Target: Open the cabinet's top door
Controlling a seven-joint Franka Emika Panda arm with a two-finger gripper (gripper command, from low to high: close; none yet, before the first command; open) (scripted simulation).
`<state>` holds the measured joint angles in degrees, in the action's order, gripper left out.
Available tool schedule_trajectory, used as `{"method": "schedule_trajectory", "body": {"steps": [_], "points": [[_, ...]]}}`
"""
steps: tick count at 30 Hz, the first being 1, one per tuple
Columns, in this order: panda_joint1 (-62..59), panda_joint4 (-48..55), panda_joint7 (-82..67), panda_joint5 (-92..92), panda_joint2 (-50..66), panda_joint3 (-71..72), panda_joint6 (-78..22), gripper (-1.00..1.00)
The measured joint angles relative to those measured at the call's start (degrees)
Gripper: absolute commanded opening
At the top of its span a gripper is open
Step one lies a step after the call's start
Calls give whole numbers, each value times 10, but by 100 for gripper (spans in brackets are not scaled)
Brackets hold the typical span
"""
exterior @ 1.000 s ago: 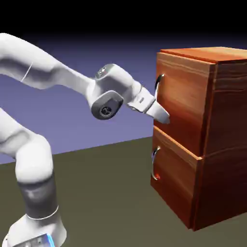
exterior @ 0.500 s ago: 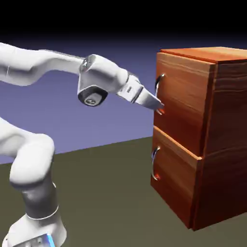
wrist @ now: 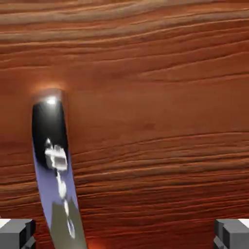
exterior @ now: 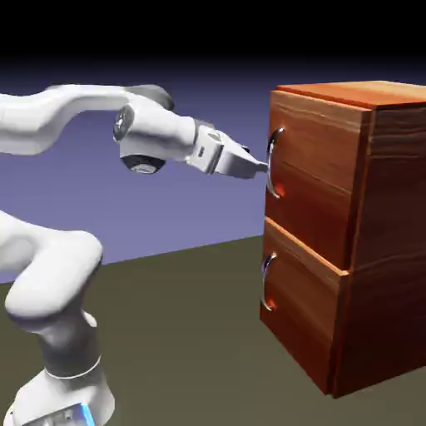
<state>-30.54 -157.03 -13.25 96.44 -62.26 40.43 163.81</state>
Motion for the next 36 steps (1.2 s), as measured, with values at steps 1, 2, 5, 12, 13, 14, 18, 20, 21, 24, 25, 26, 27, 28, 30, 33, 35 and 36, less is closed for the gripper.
{"method": "schedule_trajectory", "body": {"steps": [1, 2, 5, 12, 13, 14, 18, 20, 21, 24, 25, 26, 27, 28, 30, 33, 35, 36], "points": [[-8, 1, -14, 25, -8, 10, -3, 0], [-16, 2, -29, 50, -15, 21, -5, 0], [-40, 5, -72, 125, -38, 52, -13, 0], [-97, 12, -173, 299, -92, 125, -32, 0], [-105, 13, -187, 324, -99, 136, -34, 0], [-113, 14, -202, 349, -107, 146, -37, 0], [-145, 18, -259, 449, -138, 188, -47, 0], [-161, 21, -288, 498, -153, 209, -53, 0], [-170, 22, -302, 524, -161, 220, -55, 0], [-191, 35, -305, 531, -156, 227, -63, 0], [-211, 47, -307, 537, -152, 234, -71, 0], [-232, 61, -310, 544, -147, 241, -79, 0], [-252, 73, -312, 550, -142, 248, -86, 0], [-275, 88, -315, 557, -137, 256, -94, 0], [-276, 89, -315, 558, -137, 256, -95, -100], [-242, 47, -325, 543, -140, 228, -140, -100], [-210, 6, -335, 522, -144, 195, -188, -100], [-194, -15, -339, 511, -146, 177, -212, -100]]}}
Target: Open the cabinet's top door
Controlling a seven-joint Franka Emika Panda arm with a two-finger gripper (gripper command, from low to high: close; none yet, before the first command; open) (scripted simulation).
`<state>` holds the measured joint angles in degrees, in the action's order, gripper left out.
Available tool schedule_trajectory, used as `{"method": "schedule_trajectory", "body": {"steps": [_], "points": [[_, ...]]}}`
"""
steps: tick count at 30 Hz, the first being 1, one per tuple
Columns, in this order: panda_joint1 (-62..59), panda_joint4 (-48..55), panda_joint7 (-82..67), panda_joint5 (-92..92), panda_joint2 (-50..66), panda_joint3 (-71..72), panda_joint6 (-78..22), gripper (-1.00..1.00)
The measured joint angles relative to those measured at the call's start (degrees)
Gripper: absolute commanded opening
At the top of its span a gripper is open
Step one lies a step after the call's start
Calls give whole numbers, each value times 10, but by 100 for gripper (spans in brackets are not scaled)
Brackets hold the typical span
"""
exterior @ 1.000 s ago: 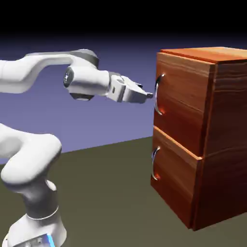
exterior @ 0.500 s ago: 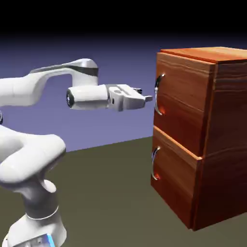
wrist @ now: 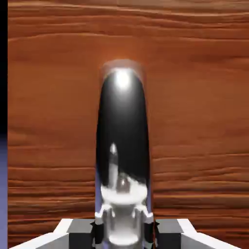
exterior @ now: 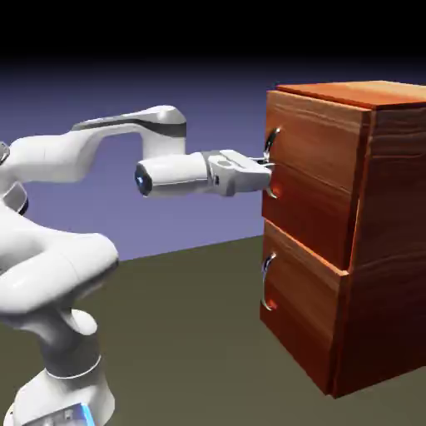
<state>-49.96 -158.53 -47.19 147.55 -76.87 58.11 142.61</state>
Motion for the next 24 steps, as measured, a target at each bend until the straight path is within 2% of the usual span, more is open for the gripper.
{"method": "schedule_trajectory", "body": {"steps": [5, 11, 17, 24], "points": [[55, -87, -18, -83, -14, -102, -121, -100], [65, -147, -37, -200, -24, -227, -252, -100], [34, -169, -68, -326, -2, -351, -378, -100], [-26, -151, -125, -482, 79, -487, -530, -100]]}}
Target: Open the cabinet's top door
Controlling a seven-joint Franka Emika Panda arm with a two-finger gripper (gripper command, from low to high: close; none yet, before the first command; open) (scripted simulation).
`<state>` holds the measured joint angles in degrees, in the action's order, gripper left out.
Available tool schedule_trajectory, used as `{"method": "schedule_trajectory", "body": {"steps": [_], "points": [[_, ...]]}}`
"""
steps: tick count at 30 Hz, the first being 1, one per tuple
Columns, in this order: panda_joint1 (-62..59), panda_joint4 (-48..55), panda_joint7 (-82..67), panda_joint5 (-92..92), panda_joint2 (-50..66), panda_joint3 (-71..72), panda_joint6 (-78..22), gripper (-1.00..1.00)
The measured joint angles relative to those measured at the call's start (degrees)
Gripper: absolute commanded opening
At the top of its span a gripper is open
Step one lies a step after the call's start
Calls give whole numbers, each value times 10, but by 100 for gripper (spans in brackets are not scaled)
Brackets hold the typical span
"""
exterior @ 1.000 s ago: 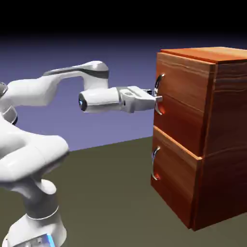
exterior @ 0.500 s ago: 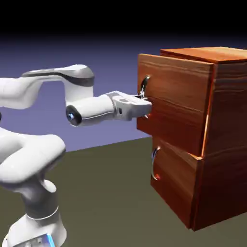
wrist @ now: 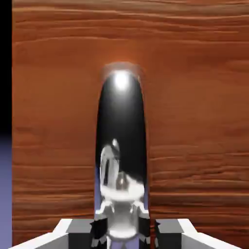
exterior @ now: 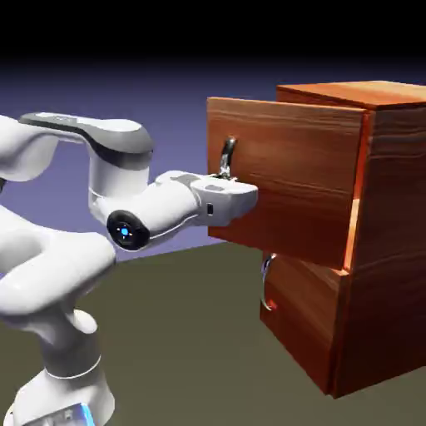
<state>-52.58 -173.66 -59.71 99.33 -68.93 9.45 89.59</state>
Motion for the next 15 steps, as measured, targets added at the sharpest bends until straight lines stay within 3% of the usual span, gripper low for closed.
{"method": "schedule_trajectory", "body": {"steps": [15], "points": [[-309, -17, 85, 165, -118, 191, -294, -100]]}}
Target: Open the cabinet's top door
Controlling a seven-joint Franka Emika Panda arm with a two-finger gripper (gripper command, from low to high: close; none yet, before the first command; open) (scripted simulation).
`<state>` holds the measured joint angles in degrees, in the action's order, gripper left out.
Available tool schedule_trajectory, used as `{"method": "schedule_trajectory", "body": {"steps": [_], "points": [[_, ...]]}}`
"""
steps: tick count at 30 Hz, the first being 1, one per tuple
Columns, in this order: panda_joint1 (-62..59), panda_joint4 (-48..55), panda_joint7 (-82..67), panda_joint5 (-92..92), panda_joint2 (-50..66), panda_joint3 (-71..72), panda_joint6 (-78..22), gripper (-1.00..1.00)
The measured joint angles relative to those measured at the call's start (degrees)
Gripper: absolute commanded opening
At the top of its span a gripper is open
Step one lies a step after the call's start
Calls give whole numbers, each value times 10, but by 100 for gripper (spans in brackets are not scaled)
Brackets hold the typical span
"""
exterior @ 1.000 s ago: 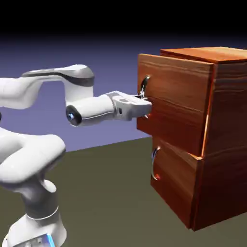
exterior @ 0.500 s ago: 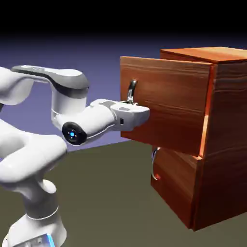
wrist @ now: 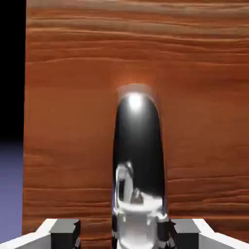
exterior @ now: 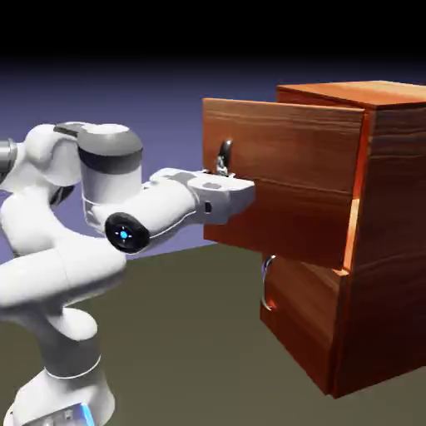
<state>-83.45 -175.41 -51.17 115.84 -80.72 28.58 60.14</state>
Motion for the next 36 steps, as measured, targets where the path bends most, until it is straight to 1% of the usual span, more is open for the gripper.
{"method": "schedule_trajectory", "body": {"steps": [6, 13, 18, 25, 36], "points": [[-93, 53, -105, -117, 119, -18, -121, -100], [-164, 141, -237, -263, 265, -12, -198, -100], [-192, 214, -318, -361, 368, 3, -218, -100], [-210, 326, -396, -483, 514, 29, -222, -100], [-202, 522, -429, -637, 742, 77, -220, -100]]}}
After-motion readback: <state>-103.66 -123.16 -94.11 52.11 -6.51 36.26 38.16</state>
